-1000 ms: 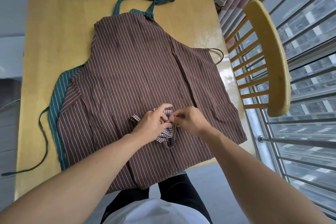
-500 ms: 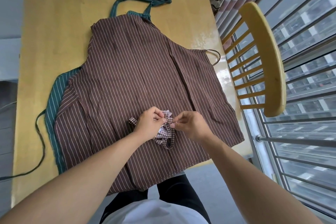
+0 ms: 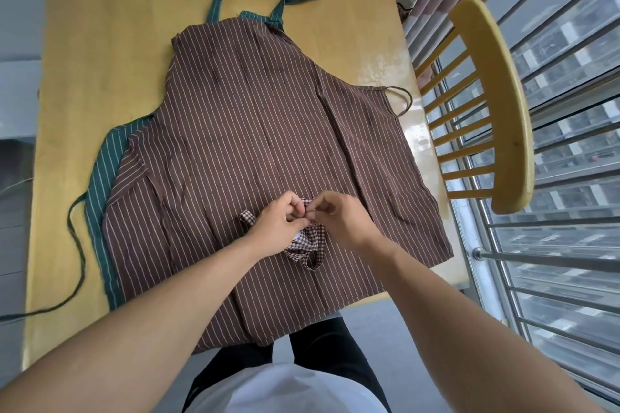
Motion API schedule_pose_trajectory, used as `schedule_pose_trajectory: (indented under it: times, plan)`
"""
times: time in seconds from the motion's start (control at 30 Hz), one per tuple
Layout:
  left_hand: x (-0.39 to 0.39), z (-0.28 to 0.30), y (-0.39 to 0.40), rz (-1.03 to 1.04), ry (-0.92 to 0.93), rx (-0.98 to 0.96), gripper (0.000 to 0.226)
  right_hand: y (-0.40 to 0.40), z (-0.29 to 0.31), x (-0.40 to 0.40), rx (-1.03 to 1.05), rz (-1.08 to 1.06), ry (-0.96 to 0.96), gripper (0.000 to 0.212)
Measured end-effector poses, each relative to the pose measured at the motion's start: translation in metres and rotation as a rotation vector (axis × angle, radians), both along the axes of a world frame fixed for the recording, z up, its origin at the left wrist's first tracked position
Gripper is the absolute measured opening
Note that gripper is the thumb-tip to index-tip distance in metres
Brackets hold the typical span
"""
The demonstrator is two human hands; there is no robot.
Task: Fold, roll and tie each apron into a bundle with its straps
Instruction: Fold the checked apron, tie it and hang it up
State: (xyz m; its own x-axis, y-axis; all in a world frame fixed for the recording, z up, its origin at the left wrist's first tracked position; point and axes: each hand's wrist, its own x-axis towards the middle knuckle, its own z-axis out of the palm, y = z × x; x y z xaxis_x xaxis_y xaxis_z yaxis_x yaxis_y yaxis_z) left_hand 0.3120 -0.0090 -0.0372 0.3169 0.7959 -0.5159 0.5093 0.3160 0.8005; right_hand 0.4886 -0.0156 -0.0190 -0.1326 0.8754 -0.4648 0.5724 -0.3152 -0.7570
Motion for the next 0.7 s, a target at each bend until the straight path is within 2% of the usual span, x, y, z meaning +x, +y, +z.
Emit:
schedule_pose_trajectory:
  times: [0.13, 0.2, 0.33, 0.4, 0.7]
  plan:
    - [-0.001, -0.001, -0.001, 0.011, -0.037, -0.030, 0.033, -0.003, -0.005, -0.002, -0.062, -0.167, 0.012, 0.019]
    - [0.001, -0.002, -0.001, 0.046, -0.037, -0.024, 0.031, -0.003, -0.006, -0.004, -0.095, -0.261, 0.052, 0.026]
    - [0.005, -0.002, 0.001, 0.072, 0.020, 0.007, 0.012, -0.005, -0.003, -0.002, -0.190, -0.440, 0.392, 0.022]
    - [0.005, 0.000, 0.003, 0.057, 0.022, 0.001, 0.006, -0.006, -0.002, 0.000, -0.232, -0.470, 0.472, 0.022]
    - [0.008, 0.006, 0.006, 0.045, 0.087, -0.043, 0.003, -0.022, -0.008, 0.000, -0.203, -0.572, 0.507, 0.019]
